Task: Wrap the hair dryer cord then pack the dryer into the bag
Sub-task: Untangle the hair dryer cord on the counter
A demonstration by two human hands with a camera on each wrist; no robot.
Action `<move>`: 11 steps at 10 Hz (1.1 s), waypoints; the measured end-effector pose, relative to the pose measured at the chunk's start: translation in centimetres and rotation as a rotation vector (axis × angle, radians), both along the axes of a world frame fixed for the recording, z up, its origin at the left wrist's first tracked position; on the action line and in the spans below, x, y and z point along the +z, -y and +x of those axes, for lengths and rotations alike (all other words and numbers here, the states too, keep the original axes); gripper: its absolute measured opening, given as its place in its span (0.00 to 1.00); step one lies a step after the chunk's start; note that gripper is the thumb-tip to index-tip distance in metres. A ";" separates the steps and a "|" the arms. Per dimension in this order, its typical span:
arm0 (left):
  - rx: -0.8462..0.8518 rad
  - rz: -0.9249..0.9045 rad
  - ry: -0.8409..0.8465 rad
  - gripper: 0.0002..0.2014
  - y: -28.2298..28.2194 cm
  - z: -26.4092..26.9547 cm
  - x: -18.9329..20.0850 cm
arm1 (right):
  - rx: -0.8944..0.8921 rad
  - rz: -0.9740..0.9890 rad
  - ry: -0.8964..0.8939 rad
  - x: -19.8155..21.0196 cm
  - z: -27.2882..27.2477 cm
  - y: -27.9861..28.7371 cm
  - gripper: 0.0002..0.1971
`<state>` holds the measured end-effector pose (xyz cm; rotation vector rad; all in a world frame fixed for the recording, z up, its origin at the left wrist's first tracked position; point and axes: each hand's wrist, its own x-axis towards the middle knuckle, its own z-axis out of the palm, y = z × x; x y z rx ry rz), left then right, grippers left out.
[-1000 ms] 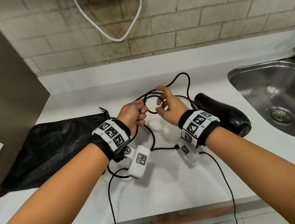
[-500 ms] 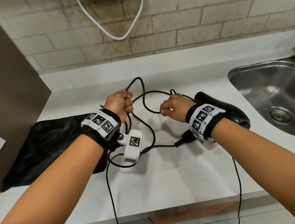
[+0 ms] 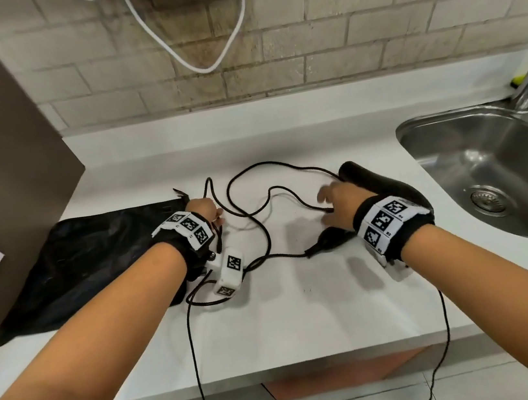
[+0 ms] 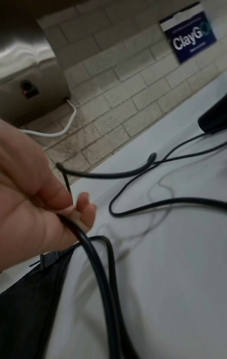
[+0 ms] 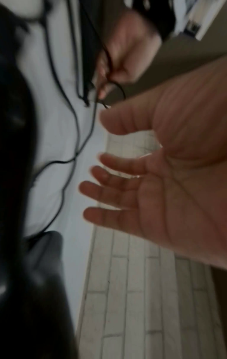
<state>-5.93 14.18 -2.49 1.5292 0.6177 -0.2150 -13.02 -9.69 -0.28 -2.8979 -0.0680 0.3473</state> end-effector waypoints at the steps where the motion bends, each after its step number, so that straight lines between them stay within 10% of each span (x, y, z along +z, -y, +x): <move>1: -0.045 0.092 -0.044 0.14 -0.1 -0.3 -0.3 | 0.060 -0.217 -0.247 -1.4 -0.8 -0.3 0.22; 5: -0.346 0.929 -0.040 0.11 -0.4 -1.5 1.1 | 0.089 -0.290 -0.080 -1.1 -1.0 0.6 0.18; 6: -0.317 0.906 0.219 0.18 1.8 -3.6 2.9 | 0.064 -0.196 -0.056 -0.2 -0.9 0.9 0.18; 7: -0.665 0.762 0.408 0.19 4.7 -5.5 4.3 | 0.068 -0.139 0.009 0.5 -0.9 0.6 0.18; 9: -1.134 0.793 0.372 0.28 8.5 -7.1 5.4 | 0.116 -0.190 0.089 2.4 -1.8 -0.2 0.17; 11: -1.172 0.534 0.284 0.15 9.5 -7.6 5.3 | 0.207 -0.280 0.140 4.1 -2.0 -1.9 0.19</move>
